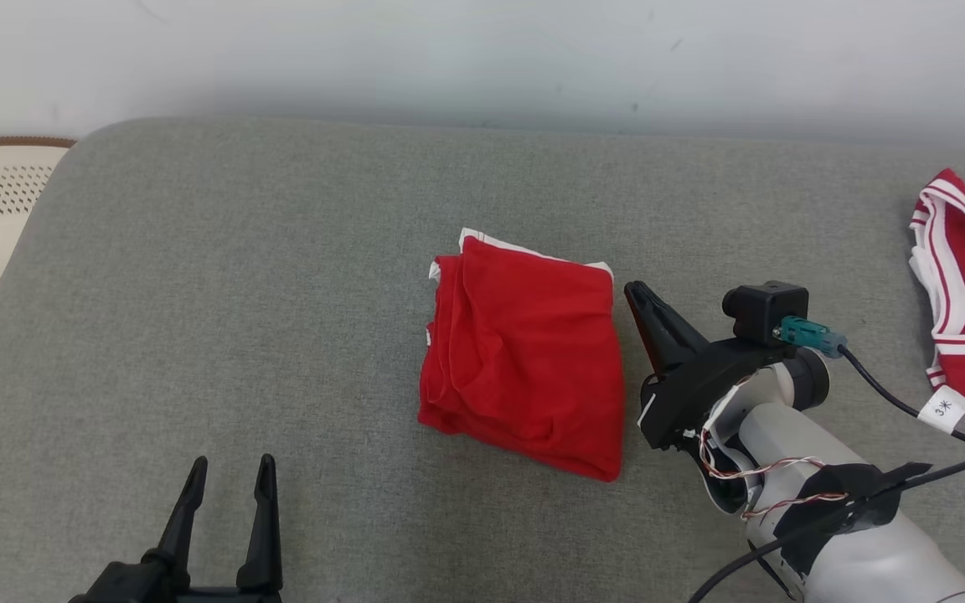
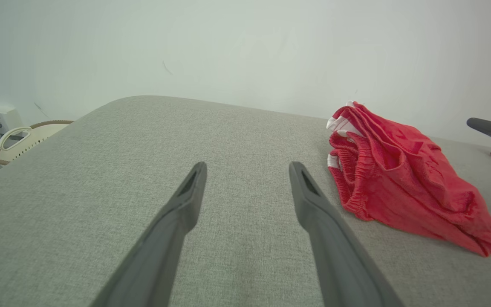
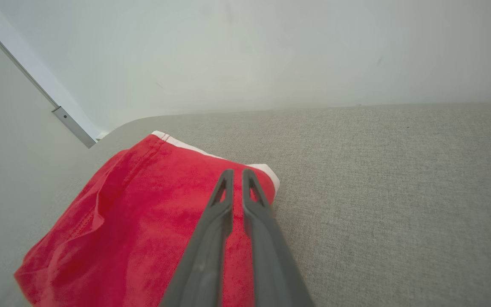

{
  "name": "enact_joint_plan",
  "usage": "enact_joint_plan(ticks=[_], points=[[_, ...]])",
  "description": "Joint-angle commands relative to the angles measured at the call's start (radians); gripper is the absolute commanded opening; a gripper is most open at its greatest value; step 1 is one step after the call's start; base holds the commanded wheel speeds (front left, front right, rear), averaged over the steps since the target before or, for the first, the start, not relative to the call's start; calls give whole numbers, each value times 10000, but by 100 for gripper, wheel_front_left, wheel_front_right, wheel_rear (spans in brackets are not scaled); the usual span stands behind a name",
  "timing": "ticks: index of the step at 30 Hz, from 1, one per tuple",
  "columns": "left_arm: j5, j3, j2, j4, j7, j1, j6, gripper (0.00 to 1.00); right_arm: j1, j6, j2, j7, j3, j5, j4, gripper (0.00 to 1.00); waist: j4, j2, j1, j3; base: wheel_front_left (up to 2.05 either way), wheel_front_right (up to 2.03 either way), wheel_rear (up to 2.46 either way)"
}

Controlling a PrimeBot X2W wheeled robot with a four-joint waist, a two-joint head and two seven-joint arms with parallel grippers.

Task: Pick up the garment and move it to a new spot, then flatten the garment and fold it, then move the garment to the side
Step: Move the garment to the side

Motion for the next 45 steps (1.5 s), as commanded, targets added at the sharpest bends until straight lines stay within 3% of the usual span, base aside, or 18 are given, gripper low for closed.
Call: enact_joint_plan(ticks=[1,10,17,30,45], points=[[-9,-13,5,-15,-38,-56,-44,100,-53,3,124,-17,-222,-311,85,0,92,0,0,105,0,0,0],[-35,-131,5,53,-38,-268,-90,100,-19,3,879,-18,-1145,-2229,845,0,537,0,0,449,0,0,0],[-50,-137,5,135,-38,-370,-108,100,283,3,1547,-17,-1371,-2704,1008,0,854,0,0,535,0,0,0],[-125,-224,5,178,-38,-470,-90,100,487,3,2019,-18,-874,-2381,586,0,1169,0,0,655,0,0,0],[-192,-277,6,266,-38,-466,-2,100,649,3,2054,-18,529,-1245,280,0,1306,0,0,519,0,0,0]])
